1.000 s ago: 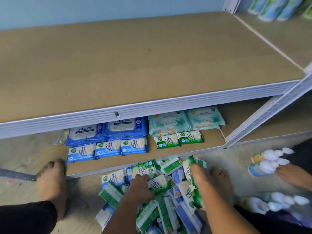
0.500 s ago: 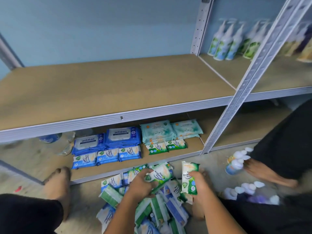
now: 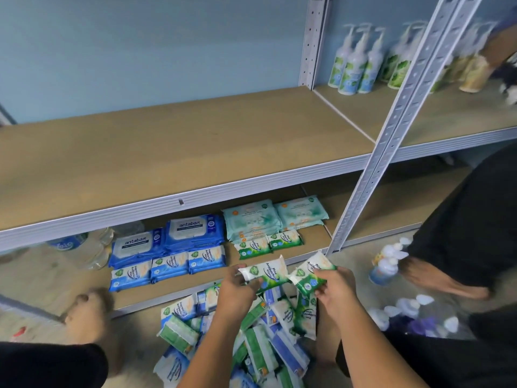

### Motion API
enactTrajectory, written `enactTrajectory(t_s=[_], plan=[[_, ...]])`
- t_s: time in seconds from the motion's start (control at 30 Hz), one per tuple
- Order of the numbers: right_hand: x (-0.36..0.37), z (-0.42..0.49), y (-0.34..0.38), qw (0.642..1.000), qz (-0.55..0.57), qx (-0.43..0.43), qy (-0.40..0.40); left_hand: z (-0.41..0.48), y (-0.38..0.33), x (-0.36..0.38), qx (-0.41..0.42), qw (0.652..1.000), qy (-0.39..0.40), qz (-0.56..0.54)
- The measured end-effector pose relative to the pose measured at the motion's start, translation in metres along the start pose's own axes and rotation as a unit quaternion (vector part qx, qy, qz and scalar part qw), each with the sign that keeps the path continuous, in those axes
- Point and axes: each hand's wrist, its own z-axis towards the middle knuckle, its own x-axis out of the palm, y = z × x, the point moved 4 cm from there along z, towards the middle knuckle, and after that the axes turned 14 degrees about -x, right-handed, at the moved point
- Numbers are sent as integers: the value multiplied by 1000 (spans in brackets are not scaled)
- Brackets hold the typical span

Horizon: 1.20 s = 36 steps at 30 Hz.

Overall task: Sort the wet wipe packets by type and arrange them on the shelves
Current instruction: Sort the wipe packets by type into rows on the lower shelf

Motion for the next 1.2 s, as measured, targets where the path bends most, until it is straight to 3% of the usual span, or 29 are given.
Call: enactTrajectory(t_s=[0.33, 0.43, 0.53, 0.67, 0.77, 0.93, 1.2], plan=[[49, 79, 23, 995, 33, -35, -85, 105, -6, 49, -65, 993, -27, -94], [59, 109, 30, 982, -38, -108, -153, 142, -14, 67, -71, 993, -47, -82], [67, 125, 48, 937, -159, -230, -211, 179, -20, 84, -63, 995, -48, -66], [78, 145, 38, 901, -248, -296, -198, 209, -17, 103, -82, 996, -37, -16], [84, 158, 16, 894, -282, -304, -169, 229, -14, 105, -75, 993, -81, 27], [83, 177, 3, 895, -271, -298, -190, 251, -6, 105, -50, 990, -104, 78], [93, 206, -10, 905, -344, -160, -192, 257, -10, 110, -13, 986, -108, 128]])
